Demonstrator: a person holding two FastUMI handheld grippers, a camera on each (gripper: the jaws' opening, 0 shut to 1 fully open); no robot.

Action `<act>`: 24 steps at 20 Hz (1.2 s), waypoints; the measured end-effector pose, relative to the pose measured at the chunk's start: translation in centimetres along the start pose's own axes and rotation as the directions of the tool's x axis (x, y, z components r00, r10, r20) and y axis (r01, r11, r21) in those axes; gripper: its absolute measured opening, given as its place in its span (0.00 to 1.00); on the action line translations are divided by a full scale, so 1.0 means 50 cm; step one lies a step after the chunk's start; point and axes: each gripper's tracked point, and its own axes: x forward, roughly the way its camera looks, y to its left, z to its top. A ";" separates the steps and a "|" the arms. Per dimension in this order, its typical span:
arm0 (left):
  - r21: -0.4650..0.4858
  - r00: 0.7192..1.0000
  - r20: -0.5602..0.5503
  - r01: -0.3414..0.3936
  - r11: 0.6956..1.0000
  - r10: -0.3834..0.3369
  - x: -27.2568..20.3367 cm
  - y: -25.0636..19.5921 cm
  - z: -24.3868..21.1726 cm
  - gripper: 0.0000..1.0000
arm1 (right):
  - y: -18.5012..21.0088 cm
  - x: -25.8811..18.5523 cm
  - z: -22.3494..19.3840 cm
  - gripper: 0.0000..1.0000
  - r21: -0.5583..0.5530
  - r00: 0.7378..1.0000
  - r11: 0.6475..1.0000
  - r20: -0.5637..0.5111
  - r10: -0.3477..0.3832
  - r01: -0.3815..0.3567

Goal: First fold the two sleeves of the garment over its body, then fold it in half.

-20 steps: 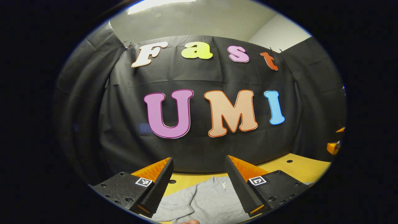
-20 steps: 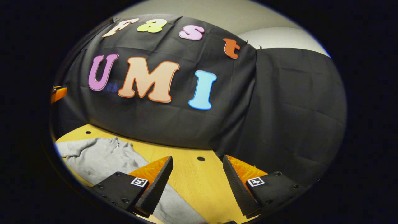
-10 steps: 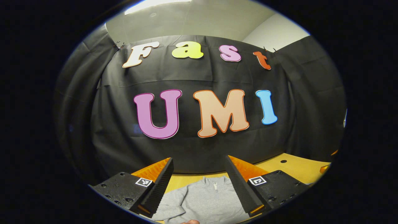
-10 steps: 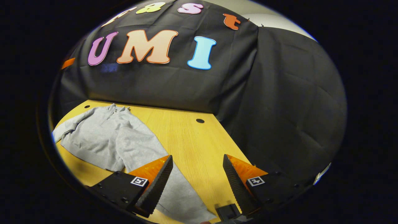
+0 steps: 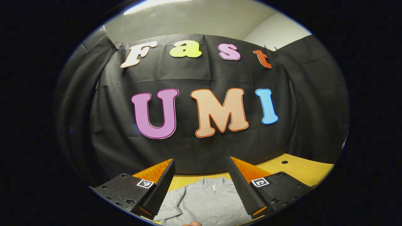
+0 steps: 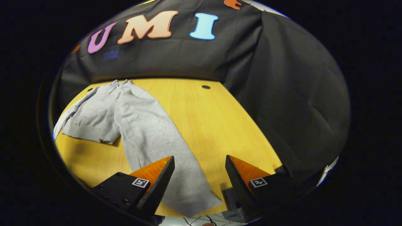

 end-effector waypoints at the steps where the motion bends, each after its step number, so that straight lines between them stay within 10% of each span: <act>1: 0.001 1.000 -0.001 0.000 1.000 0.000 0.000 -0.005 0.000 0.96 | 0.003 0.001 -0.019 1.00 0.010 1.000 1.000 -0.027 0.011 -0.011; 15: 0.008 1.000 -0.010 -0.014 1.000 0.014 -0.002 -0.116 0.001 0.96 | 0.019 0.016 -0.138 1.00 0.126 0.968 0.984 -0.202 0.150 -0.127; 18: 0.010 0.999 -0.010 -0.036 0.999 0.036 -0.008 -0.129 0.001 0.96 | 0.021 0.011 -0.141 0.75 0.117 0.958 0.981 -0.226 0.179 -0.156; 21: 0.011 0.998 -0.012 -0.055 0.998 0.055 -0.022 -0.134 -0.001 1.00 | 0.035 0.009 -0.130 0.16 0.175 0.949 0.969 -0.235 0.210 -0.172; 24: 0.005 0.998 -0.015 -0.063 0.998 0.063 -0.027 -0.121 -0.009 0.95 | 0.029 0.012 -0.139 0.06 0.259 0.942 0.955 -0.261 0.212 -0.143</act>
